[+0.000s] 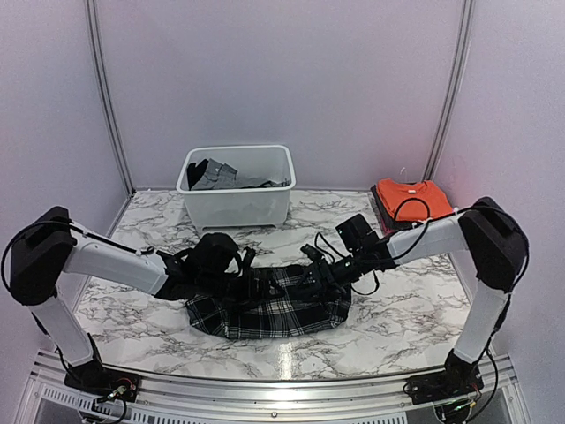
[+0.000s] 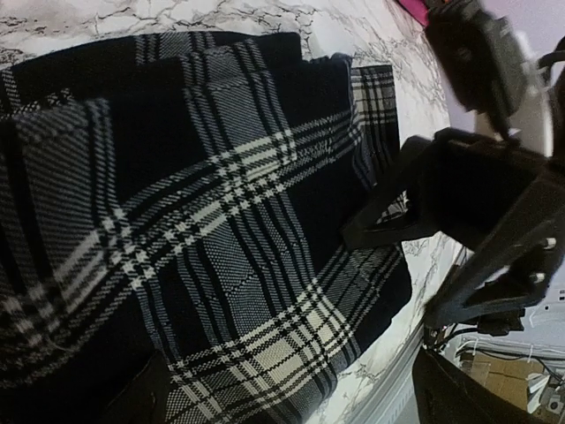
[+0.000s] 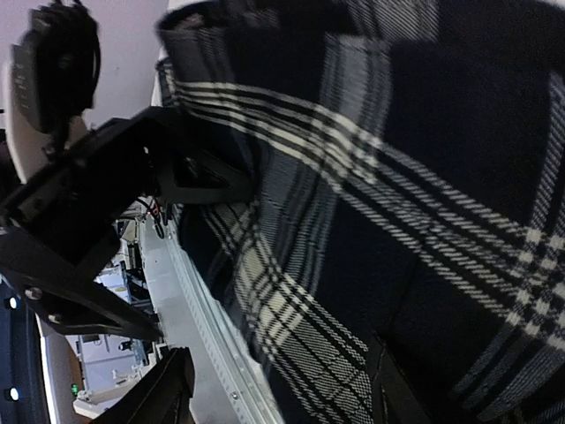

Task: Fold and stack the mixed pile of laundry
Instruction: Smooth out the square-folded skirt at the center of the board, then pick up the square-folded skirt from the center of the board.

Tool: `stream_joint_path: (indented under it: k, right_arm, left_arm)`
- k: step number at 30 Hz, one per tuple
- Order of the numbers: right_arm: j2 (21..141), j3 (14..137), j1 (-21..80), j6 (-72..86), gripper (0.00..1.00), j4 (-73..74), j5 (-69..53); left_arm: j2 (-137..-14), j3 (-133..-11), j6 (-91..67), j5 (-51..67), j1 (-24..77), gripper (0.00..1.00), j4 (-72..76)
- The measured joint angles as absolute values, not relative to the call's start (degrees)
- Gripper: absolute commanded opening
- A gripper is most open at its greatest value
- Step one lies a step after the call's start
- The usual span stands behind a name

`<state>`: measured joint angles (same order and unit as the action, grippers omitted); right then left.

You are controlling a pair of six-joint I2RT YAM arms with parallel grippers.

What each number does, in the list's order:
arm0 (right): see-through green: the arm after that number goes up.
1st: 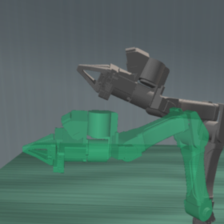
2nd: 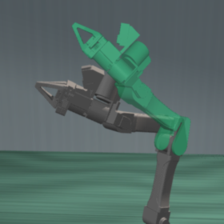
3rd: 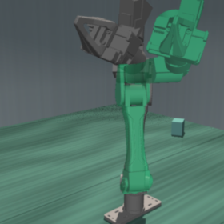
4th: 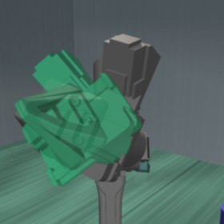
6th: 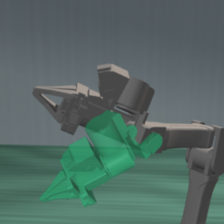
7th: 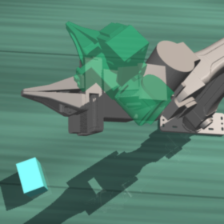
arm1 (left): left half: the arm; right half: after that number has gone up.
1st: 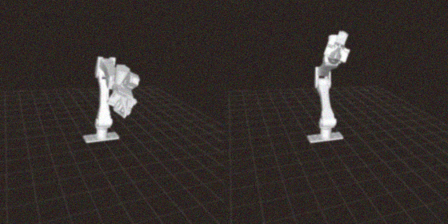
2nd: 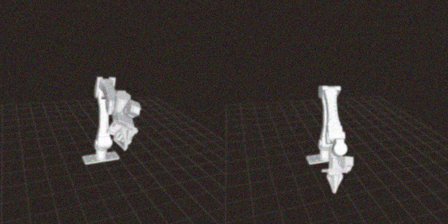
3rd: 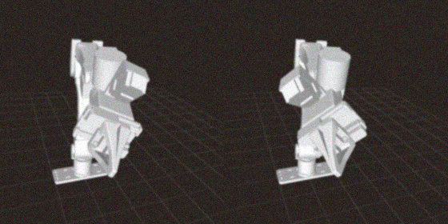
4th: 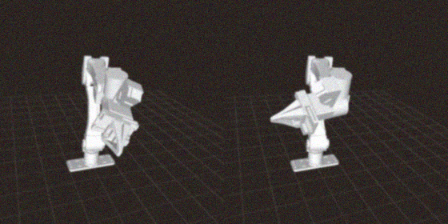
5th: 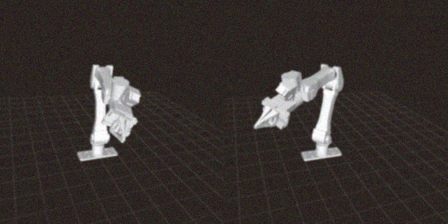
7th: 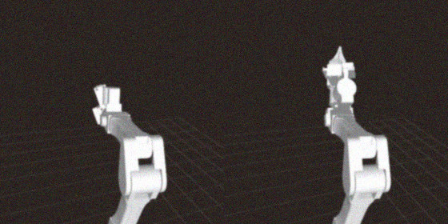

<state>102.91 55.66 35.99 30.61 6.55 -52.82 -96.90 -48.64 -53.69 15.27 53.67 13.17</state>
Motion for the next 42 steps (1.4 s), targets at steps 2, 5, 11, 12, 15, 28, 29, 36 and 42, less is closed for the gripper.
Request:
stream_joint_path:
  k: [2,5,11,12,15,28,29,36,42]
  right_arm:
    - [106.1,53.8,35.3,30.6,0.63,4.2,-53.4]
    - [109.3,52.1,33.5,30.1,0.62,-0.3,-57.6]
    - [108.6,51.2,32.6,28.7,0.64,-1.9,-59.6]
    - [107.2,51.2,32.5,28.4,0.66,-0.2,-58.7]
    - [99.5,51.3,31.8,26.8,0.7,7.5,-54.6]
    - [79.7,39.9,21.8,21.0,0.99,29.6,-40.3]
    - [79.8,38.2,20.8,21.0,0.98,29.8,-40.2]
    - [85.3,36.9,18.0,22.1,0.99,20.9,-46.2]
    - [92.9,38.4,18.1,22.9,0.99,9.7,-54.6]
  left_arm:
    - [-98.0,-47.1,-55.2,15.9,52.9,0.99,17.0]
    - [-98.4,-43.9,-56.8,16.9,51.7,0.99,23.2]
    - [-97.3,-41.8,-56.6,17.5,50.3,0.99,26.5]
    - [-96.2,-41.7,-56.4,16.9,50.2,0.99,24.9]
    - [-90.8,-41.7,-55.7,13.4,49.8,0.99,17.2]
    - [-68.5,-39.2,-62.4,-1.8,49.3,0.99,-15.3]
    - [-67.2,-37.3,-63.5,-2.0,49.3,0.99,-16.2]
    - [-67.2,-30.9,-66.6,-0.3,49.3,0.99,-14.5]
    - [-71.4,-29.9,-66.1,3.0,49.3,0.99,-3.3]
